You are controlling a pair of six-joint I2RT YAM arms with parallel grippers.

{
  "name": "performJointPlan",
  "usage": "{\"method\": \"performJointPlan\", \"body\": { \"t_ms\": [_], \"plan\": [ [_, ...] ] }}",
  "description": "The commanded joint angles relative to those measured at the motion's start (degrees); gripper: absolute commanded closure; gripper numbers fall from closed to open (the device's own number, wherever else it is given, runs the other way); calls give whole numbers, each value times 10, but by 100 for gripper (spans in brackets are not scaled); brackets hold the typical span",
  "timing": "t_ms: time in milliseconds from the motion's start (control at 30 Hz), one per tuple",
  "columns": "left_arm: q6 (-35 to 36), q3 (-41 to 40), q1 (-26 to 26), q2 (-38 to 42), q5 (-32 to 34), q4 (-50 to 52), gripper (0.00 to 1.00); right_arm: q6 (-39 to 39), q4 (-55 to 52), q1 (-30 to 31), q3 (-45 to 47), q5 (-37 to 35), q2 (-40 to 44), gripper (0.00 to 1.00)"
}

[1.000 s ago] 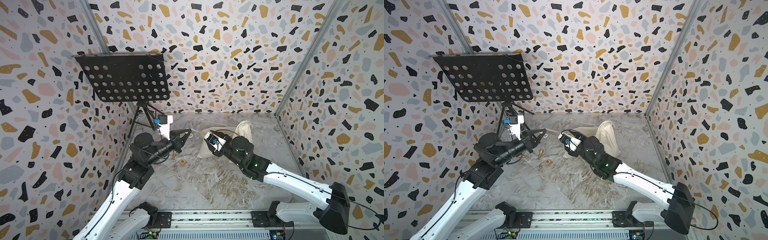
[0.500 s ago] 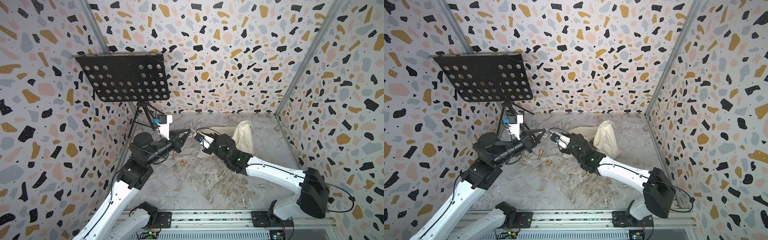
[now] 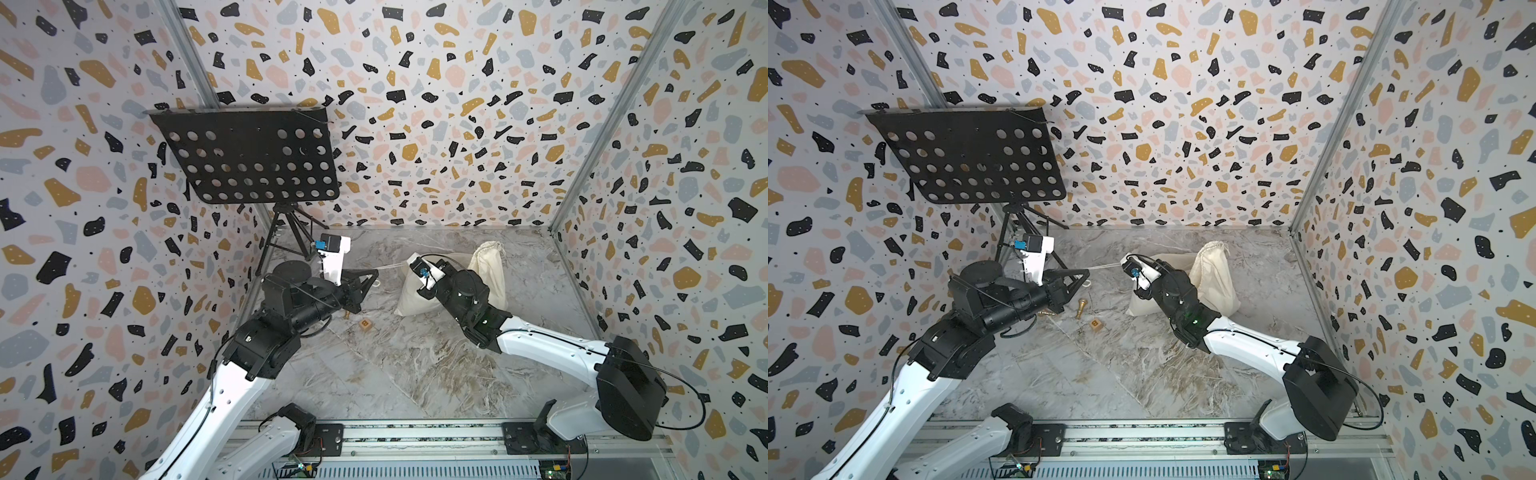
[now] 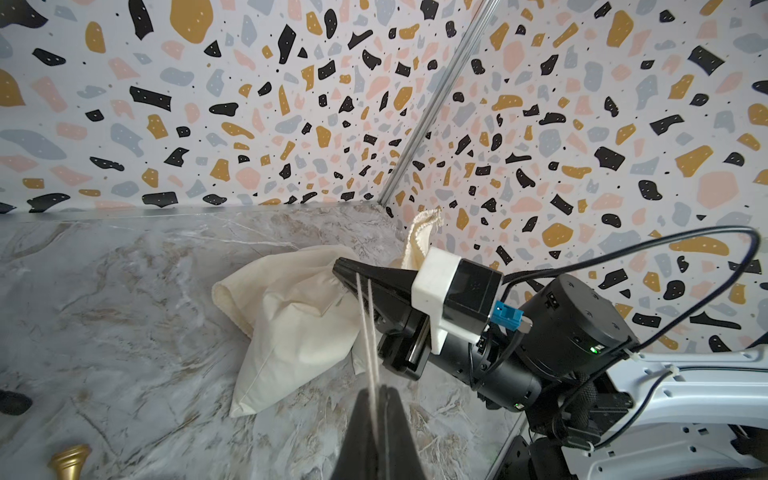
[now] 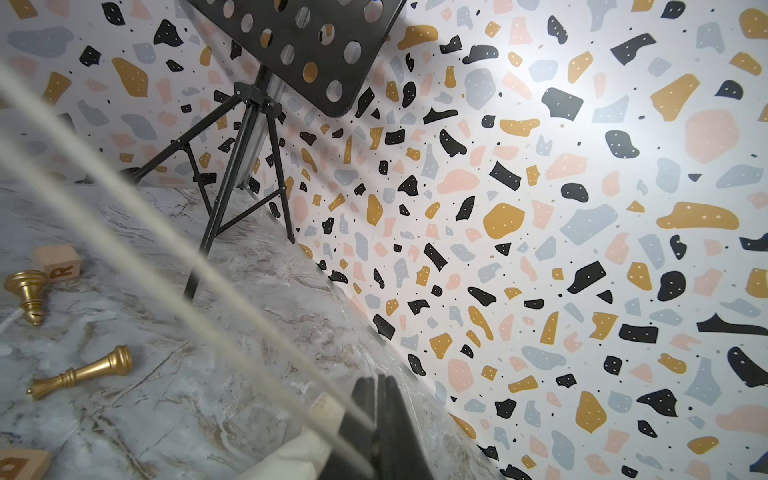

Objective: Close the soil bag
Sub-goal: Frap the soil bag at the center of the board.

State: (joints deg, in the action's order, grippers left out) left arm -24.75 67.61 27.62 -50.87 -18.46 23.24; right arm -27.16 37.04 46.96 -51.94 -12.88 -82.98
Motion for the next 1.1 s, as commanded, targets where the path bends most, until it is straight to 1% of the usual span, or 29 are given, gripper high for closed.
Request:
{"method": "performJointPlan", "body": {
  "t_ms": [0, 100, 200, 333, 467, 567, 633, 767, 833, 900, 967, 1033, 1067],
  "plan": [
    [38, 140, -8, 43, 23, -140, 100, 21, -149, -118, 50, -174, -19, 87],
    [50, 189, -8, 24, 14, -128, 100, 23, -164, -132, 51, -163, -15, 85],
    [56, 209, -8, 18, 11, -109, 100, 29, -172, -138, 49, -154, -19, 85],
    [67, 210, -8, 21, 29, -96, 100, 36, -183, -140, 43, -142, -26, 82],
    [73, 212, -8, 27, 44, -92, 100, 41, -194, -141, 40, -130, -30, 76],
    [74, 224, -8, 21, 36, -87, 100, 48, -197, -142, 41, -124, -33, 75],
    [71, 224, -8, 16, 31, -84, 100, 53, -200, -142, 40, -116, -34, 76],
    [57, 170, -8, 24, 36, -100, 100, 66, -220, -142, 32, -65, -21, 85],
    [53, 113, -8, 29, 50, -108, 100, 79, -228, -142, 28, -24, -2, 92],
    [49, 54, -8, 32, 79, -113, 100, 90, -236, -142, 24, 17, 16, 97],
    [44, -6, -8, 26, 105, -120, 100, 106, -251, -141, 13, 64, 33, 100],
    [37, -60, -8, 13, 119, -139, 100, 120, -271, -140, -1, 121, 48, 100],
    [34, -85, -8, 5, 124, -149, 95, 127, -285, -140, -11, 147, 55, 100]
  ]
}}
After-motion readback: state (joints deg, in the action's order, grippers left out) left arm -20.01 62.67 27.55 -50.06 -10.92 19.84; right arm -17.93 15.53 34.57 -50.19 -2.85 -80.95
